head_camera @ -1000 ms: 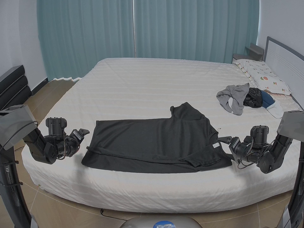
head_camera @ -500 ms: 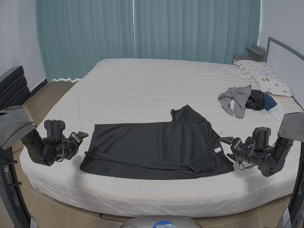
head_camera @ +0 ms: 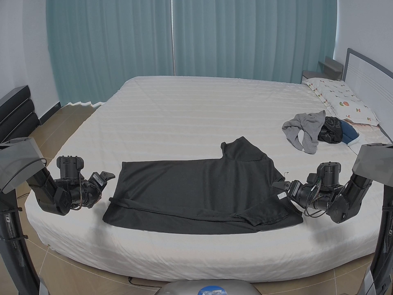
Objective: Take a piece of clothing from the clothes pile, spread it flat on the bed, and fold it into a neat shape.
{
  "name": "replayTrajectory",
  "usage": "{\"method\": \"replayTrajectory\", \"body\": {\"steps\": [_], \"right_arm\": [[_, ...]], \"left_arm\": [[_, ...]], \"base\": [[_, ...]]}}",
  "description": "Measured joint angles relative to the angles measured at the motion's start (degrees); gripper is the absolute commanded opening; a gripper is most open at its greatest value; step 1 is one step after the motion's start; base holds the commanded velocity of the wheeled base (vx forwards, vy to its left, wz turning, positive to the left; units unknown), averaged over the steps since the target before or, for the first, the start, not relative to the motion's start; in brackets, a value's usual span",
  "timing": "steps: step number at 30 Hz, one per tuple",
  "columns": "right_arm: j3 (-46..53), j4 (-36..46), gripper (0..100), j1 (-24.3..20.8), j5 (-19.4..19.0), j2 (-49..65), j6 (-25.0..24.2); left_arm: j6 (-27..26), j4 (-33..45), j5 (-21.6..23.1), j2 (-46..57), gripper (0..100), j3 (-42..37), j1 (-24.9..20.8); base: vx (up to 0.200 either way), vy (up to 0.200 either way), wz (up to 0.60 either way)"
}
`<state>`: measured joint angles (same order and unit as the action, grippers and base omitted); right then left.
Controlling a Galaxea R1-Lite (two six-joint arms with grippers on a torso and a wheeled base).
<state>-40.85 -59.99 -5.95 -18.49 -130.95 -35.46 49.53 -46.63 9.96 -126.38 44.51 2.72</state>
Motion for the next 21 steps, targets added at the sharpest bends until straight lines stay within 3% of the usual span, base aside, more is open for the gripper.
{"method": "replayTrajectory", "body": {"steps": [9,21], "right_arm": [[-7.0,6.4,100,0.4,-3.4,-3.0,5.4],[-13.3,11.1,100,-0.2,-4.1,-6.6,8.3]], "left_arm": [[0.0,0.0,0.2,0.0,100,-0.3,-0.3],[0.0,0.0,0.2,-0.1,100,-0.1,-0.4]], "base": [[0.000,0.000,0.00],[0.000,0.000,0.00]]}}
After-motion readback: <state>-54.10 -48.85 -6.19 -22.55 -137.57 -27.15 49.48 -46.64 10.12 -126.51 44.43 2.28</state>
